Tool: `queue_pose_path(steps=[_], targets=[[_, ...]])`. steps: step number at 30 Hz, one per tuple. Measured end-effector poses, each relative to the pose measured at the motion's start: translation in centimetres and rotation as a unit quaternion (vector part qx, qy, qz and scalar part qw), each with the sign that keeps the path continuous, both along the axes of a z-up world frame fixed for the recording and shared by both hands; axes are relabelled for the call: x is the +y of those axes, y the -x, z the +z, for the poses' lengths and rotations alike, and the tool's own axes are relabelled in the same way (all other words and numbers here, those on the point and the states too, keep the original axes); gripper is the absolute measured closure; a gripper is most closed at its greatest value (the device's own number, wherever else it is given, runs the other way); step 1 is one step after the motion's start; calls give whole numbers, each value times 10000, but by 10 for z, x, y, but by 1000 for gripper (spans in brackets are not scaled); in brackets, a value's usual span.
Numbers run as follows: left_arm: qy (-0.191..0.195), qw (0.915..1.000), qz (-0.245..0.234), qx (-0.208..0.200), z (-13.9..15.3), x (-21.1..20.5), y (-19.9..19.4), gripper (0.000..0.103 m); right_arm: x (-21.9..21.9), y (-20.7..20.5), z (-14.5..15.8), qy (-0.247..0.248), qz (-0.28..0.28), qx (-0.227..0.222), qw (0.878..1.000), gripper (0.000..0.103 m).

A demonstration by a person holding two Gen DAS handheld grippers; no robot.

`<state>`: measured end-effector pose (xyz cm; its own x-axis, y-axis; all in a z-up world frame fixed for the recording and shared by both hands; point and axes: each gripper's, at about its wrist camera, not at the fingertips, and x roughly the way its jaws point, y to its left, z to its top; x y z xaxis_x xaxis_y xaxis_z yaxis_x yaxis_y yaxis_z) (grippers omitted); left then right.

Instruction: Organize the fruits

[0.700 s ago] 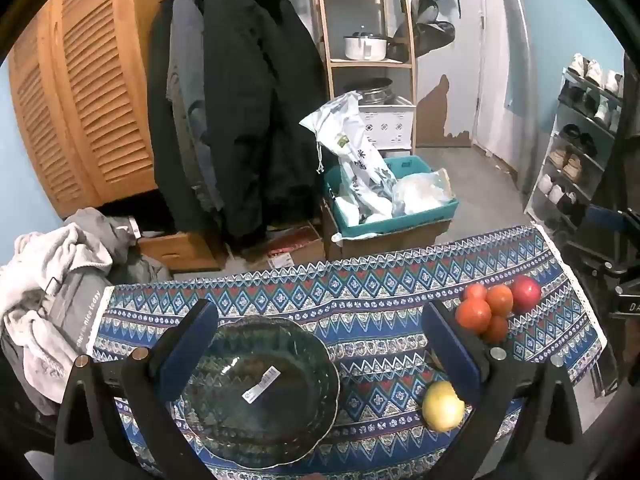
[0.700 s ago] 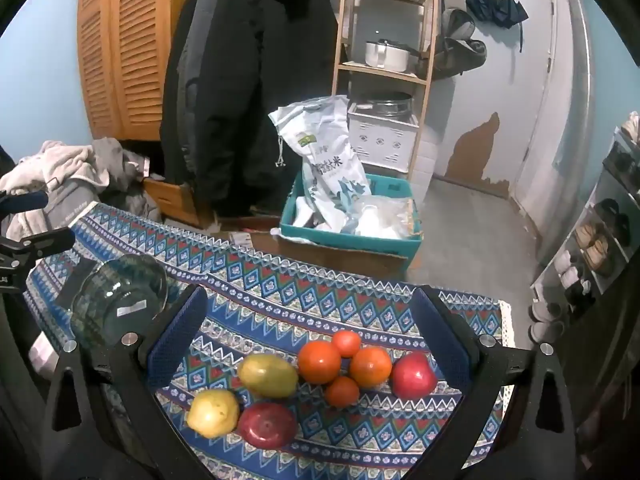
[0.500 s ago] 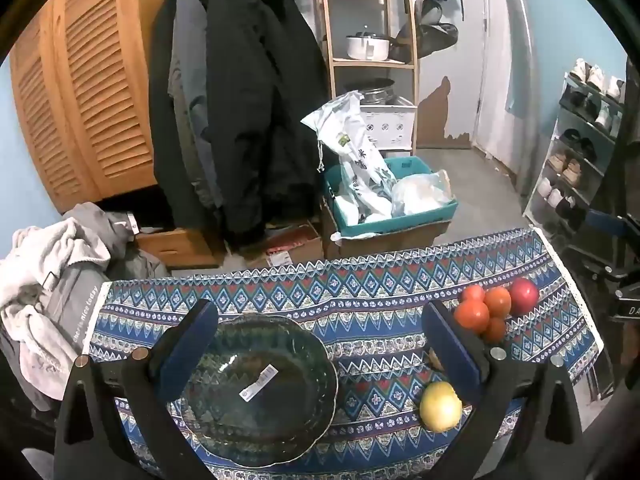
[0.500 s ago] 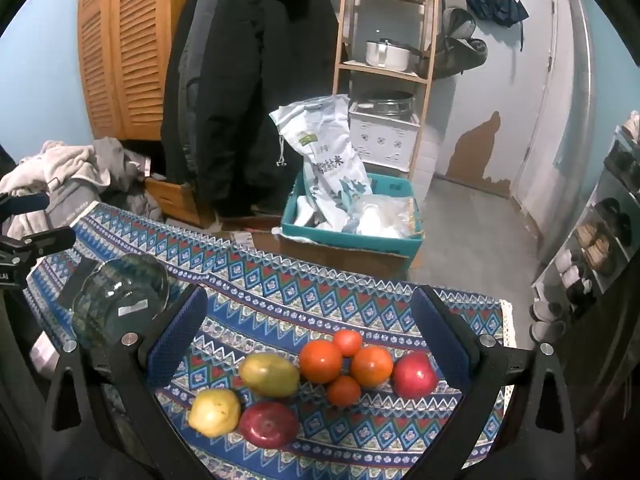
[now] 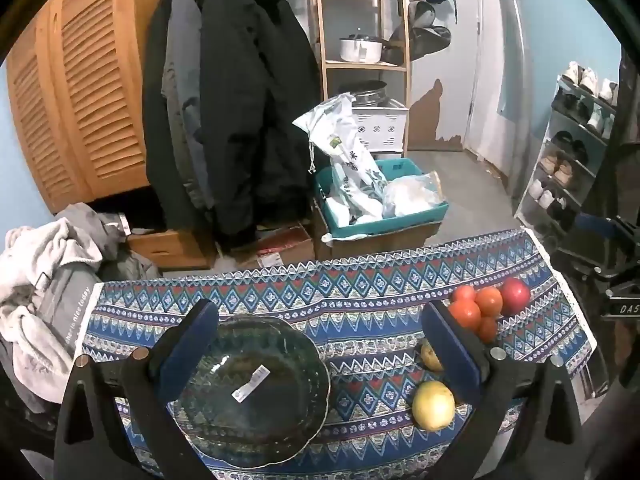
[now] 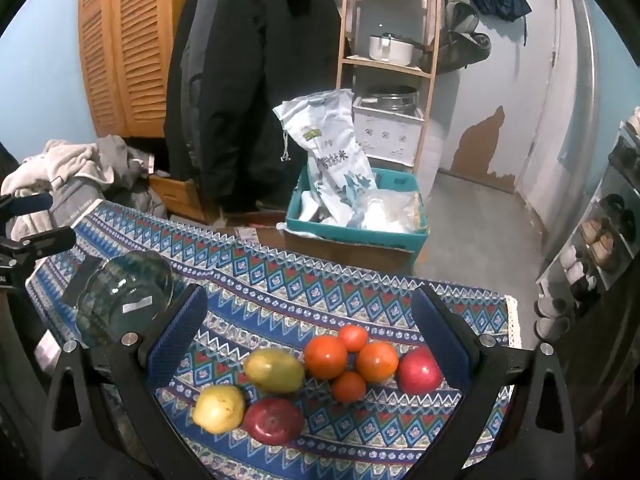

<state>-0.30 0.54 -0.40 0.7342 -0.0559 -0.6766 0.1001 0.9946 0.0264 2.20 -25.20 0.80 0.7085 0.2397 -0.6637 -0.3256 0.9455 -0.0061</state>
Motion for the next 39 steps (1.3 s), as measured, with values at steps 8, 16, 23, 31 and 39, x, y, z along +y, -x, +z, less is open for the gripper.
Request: queue_pose_path(steps=[8, 16, 23, 31, 39], targets=[[62, 10000, -5, 22, -1, 3, 1, 0, 2, -1, -2, 11, -2, 76, 10000, 3], [110, 9999, -25, -2, -1, 3, 1, 0, 2, -1, -3, -17, 14, 99, 9999, 3], [129, 9999, -50, 2, 0, 3, 0, 0, 2, -1, -8, -31, 23, 160, 9999, 3], [155, 9999, -65, 8, -1, 3, 0, 0, 4, 0, -8, -70, 36, 201, 9998, 3], [175, 9998, -54, 23, -3, 3, 1, 0, 5, -1, -8, -57, 44, 227, 9997, 3]])
